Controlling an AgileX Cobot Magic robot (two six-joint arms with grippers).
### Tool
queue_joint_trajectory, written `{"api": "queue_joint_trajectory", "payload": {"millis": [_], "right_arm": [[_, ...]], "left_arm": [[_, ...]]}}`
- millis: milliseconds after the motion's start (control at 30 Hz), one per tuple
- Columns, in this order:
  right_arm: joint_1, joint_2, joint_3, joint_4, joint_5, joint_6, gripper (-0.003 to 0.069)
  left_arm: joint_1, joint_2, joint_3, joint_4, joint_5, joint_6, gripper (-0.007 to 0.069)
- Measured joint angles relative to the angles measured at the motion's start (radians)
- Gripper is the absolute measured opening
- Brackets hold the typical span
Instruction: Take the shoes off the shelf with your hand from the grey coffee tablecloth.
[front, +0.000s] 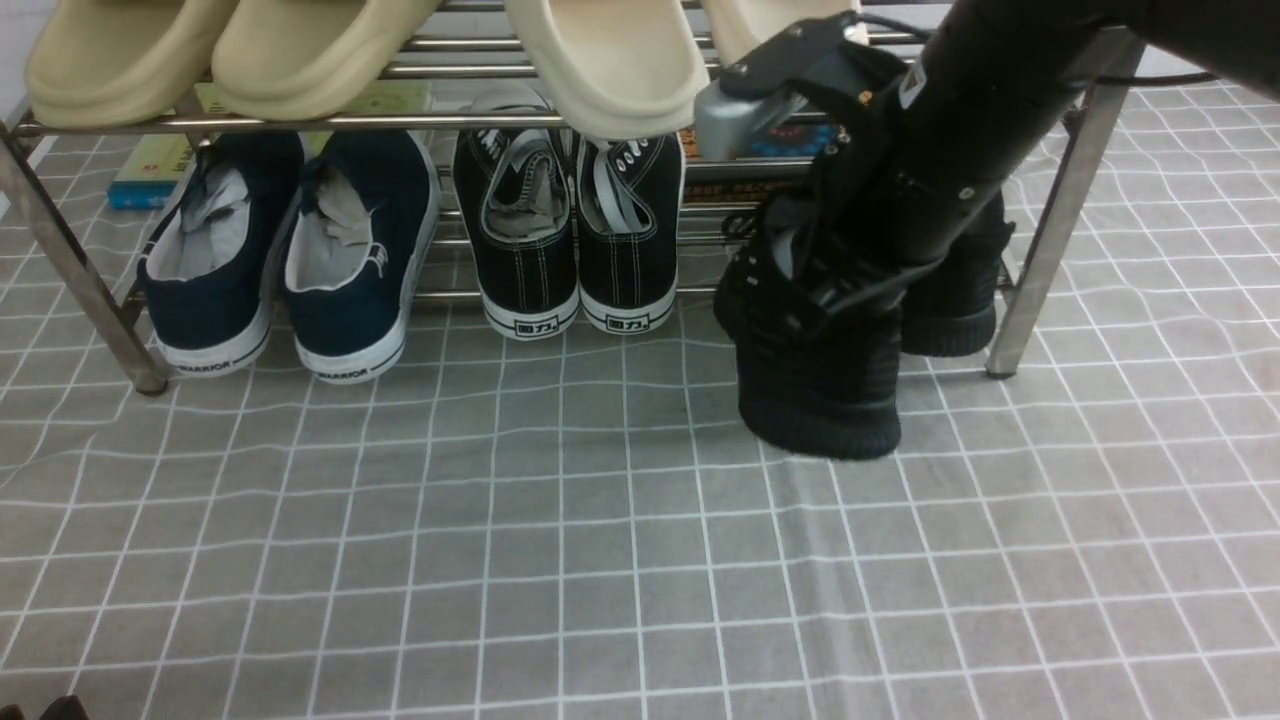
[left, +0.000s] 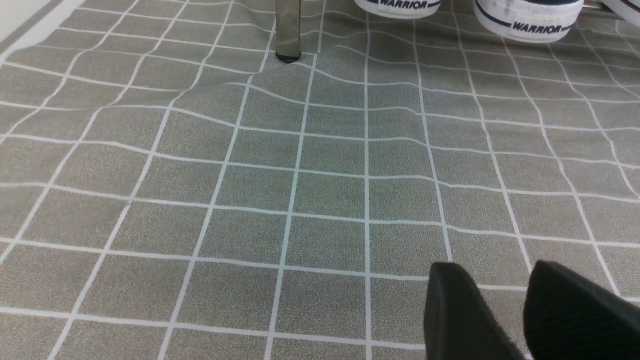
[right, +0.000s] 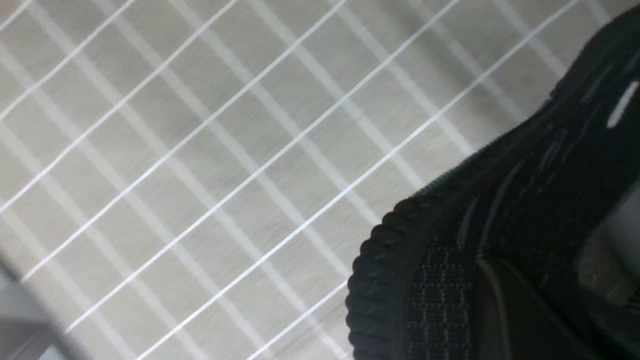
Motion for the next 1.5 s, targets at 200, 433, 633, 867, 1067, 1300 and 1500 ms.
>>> {"api": "queue_joint_trajectory", "payload": {"millis": [200,433,633,867,1067,1300,1500], "right_arm": [[0.090,-0.037,0.014,-0.008,0.017,0.017,0.0016],[0.189,-0.095,0.129,-0.052,0.017,0.054,0.0016],[0.212,-0.100,0.229,-0.143,-0.012,0.052,0.0017],[0.211,-0.091,0.253,-0.240,-0.101,0.025,0.0018],[0.210,-0.068,0.253,-0.237,-0.149,-0.020,0.0021],[0.210,0.001,0.260,-0.223,-0.157,-0.024,0.0044],[0.211,0.028,0.256,-0.195,-0.134,0.030,0.0206]], "left_arm": [[0.000,0.000,0.000,0.000,0.000,0.000,0.0240],[0.000,0.000,0.000,0.000,0.000,0.000,0.0240],[0.000,0.000,0.000,0.000,0.000,0.000,0.0240],[0.000,0.000,0.000,0.000,0.000,0.000,0.0240],[0.000,0.000,0.000,0.000,0.000,0.000,0.0240],[0.000,0.000,0.000,0.000,0.000,0.000,0.0240],[0.000,0.000,0.000,0.000,0.000,0.000,0.0240]]}}
